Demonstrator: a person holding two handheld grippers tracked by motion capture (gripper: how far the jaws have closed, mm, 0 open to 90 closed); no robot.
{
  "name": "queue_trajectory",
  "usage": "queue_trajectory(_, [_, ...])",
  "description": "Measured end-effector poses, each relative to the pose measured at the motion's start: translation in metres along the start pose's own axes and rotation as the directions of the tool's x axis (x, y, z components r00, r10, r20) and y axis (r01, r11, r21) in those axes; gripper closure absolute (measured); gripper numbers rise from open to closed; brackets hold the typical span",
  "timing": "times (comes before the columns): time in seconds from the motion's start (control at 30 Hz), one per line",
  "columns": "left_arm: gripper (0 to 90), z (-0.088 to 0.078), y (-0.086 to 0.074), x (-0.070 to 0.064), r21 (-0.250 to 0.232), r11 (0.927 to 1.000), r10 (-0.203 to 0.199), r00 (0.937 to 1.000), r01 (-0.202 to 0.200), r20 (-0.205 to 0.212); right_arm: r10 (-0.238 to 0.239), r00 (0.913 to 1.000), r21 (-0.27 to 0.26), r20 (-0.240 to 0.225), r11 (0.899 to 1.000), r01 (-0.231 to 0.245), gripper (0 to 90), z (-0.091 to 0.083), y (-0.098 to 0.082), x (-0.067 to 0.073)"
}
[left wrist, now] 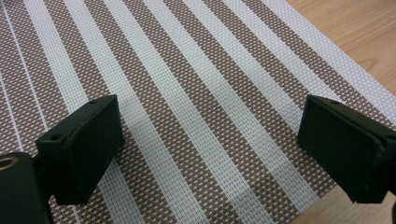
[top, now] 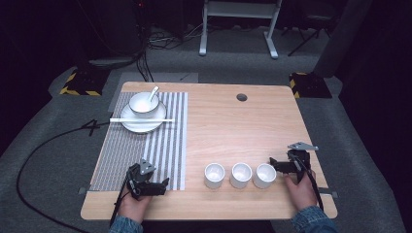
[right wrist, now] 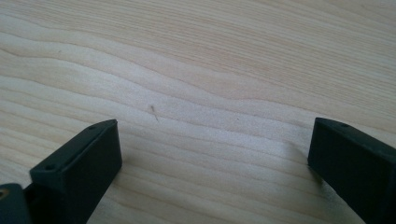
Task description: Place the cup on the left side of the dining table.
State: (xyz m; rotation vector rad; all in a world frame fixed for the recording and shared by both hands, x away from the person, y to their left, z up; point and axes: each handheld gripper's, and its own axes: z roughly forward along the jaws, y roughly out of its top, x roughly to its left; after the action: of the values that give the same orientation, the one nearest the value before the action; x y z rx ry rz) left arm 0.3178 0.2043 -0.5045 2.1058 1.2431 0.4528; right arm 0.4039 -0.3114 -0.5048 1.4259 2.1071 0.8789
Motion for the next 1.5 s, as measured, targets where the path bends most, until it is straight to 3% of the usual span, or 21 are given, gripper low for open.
queue_trajectory(0.27, [6.9, 0.000, 0.000, -0.001, 0.001, 1.0000, -0.006, 1.0000, 0.006, -0.004, 0.000, 1.0000, 0.000, 0.000, 1.000, 0.000, 2.8, 0.000, 0.000, 0.000])
queue_trajectory(0.33, [7.6, 0.000, 0.001, 0.000, -0.011, 0.9993, -0.036, 0.9993, 0.036, -0.007, -0.001, 1.0000, 0.000, 0.000, 1.000, 0.001, 2.8, 0.000, 0.000, 0.000])
queue_trajectory(0.37, [11.5, -0.002, 0.001, 0.001, -0.028, 0.9974, -0.066, 0.9978, 0.066, 0.011, -0.001, 1.0000, 0.000, 0.000, 1.000, 0.001, 2.8, 0.000, 0.000, 0.000])
queue_trajectory(0.4, [20.0, -0.004, 0.002, 0.003, -0.043, 0.9947, -0.091, 0.9943, 0.093, 0.055, -0.001, 1.0000, 0.000, 0.000, 1.000, 0.001, 2.8, 0.000, 0.000, 0.000])
queue_trajectory(0.43, [23.0, -0.006, 0.004, 0.005, -0.058, 0.9918, -0.107, 0.9889, 0.114, 0.103, -0.001, 1.0000, 0.000, 0.000, 1.000, 0.001, 2.8, 0.000, 0.000, 0.000])
queue_trajectory(0.47, [18.6, -0.008, 0.005, 0.005, -0.076, 0.9891, -0.114, 0.9818, 0.126, 0.152, -0.001, 1.0000, 0.000, -0.001, 1.000, 0.001, 2.8, 0.000, 0.000, 0.000])
queue_trajectory(0.5, [16.6, -0.011, 0.006, 0.005, -0.093, 0.9873, -0.112, 0.9797, 0.129, 0.166, -0.002, 1.0000, 0.000, -0.001, 1.000, 0.002, 2.8, 0.000, 0.000, 0.000])
queue_trajectory(0.6, [18.6, -0.018, 0.012, 0.002, -0.127, 0.9869, -0.079, 0.9844, 0.100, 0.157, -0.002, 1.0000, -0.002, -0.003, 1.000, 0.002, 2.8, -0.001, -0.001, 0.000])
queue_trajectory(0.8, [18.4, -0.026, 0.022, -0.004, -0.190, 0.9782, -0.051, 0.9836, 0.084, 0.173, -0.001, 1.0000, -0.001, -0.003, 1.000, 0.001, 2.8, -0.001, -0.001, 0.000])
queue_trajectory(0.93, [18.2, -0.032, 0.030, -0.014, -0.226, 0.9734, -0.001, 0.9864, 0.038, 0.164, 0.000, 1.0000, 0.000, -0.004, 1.000, 0.000, 2.8, -0.001, -0.001, 0.001])
queue_trajectory(1.07, [18.2, -0.037, 0.040, -0.026, -0.237, 0.9715, 0.049, 0.9854, -0.010, 0.163, -0.001, 1.0000, -0.001, -0.004, 1.000, 0.001, 2.8, -0.001, -0.001, 0.001])
queue_trajectory(1.1, [18.2, -0.038, 0.044, -0.031, -0.240, 0.9700, 0.079, 0.9845, -0.039, 0.157, 0.000, 1.0000, 0.000, -0.004, 1.000, 0.000, 2.8, -0.001, -0.001, 0.001])
queue_trajectory(1.13, [18.2, -0.038, 0.044, -0.031, -0.240, 0.9700, 0.079, 0.9845, -0.039, 0.157, 0.000, 1.0000, 0.000, -0.004, 1.000, 0.000, 2.8, -0.001, -0.001, 0.001])
queue_trajectory(1.23, [18.7, -0.038, 0.052, -0.038, -0.199, 0.9677, 0.177, 0.9795, -0.155, 0.096, -0.001, 1.0000, -0.001, -0.004, 1.000, 0.001, 2.8, -0.001, -0.001, 0.001])
queue_trajectory(1.27, [19.3, -0.037, 0.054, -0.040, -0.186, 0.9681, 0.187, 0.9783, -0.168, 0.090, -0.001, 1.0000, -0.001, -0.004, 1.000, 0.001, 2.8, -0.001, -0.001, 0.001])
queue_trajectory(1.5, [19.3, -0.032, 0.064, -0.043, -0.201, 0.9645, 0.201, 0.9693, -0.171, 0.141, -0.002, 1.0000, -0.001, -0.004, 1.000, 0.002, 2.8, -0.001, -0.001, 0.001])
